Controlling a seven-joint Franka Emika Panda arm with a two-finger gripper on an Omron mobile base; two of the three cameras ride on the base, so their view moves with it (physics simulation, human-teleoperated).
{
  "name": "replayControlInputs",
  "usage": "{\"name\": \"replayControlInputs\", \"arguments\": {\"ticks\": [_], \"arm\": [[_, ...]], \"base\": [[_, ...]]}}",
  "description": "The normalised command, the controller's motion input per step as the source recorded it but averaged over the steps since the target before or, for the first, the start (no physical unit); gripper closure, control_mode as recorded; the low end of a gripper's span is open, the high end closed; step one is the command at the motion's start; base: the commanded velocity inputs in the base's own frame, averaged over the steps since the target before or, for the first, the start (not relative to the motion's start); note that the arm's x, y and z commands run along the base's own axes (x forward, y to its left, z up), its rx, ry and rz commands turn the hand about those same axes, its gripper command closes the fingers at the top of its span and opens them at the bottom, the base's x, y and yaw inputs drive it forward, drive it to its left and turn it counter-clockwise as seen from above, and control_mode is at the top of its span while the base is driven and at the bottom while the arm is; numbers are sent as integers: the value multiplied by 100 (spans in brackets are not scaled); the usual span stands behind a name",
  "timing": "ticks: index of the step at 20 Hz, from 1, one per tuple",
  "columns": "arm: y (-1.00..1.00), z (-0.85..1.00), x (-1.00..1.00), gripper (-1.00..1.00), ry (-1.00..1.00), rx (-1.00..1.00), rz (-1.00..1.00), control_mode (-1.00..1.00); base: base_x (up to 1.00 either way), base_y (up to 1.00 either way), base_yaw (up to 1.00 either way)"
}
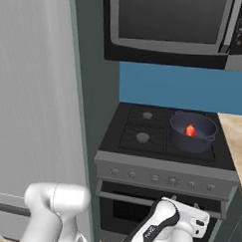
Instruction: Retrieve the frozen meat and place it in the pot on a burner. Then turn the burner on.
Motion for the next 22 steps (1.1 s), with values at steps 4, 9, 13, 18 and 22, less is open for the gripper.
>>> {"name": "replayControlInputs", "arguments": {"ticks": [4, 9, 13, 18, 22], "arm": [[-9, -5, 5, -100, 0, 0, 4, -100], [-20, -2, 11, -100, -2, 0, 5, -100], [-25, -10, 13, -100, 1, 0, 5, -100], [-29, -17, 2, -100, 6, 0, 1, -100], [-33, -6, 0, -100, 2, 0, 0, -100]], "base": [[0, 0, 0], [0, 0, 0], [0, 0, 0], [0, 0, 0], [0, 0, 0]]}}
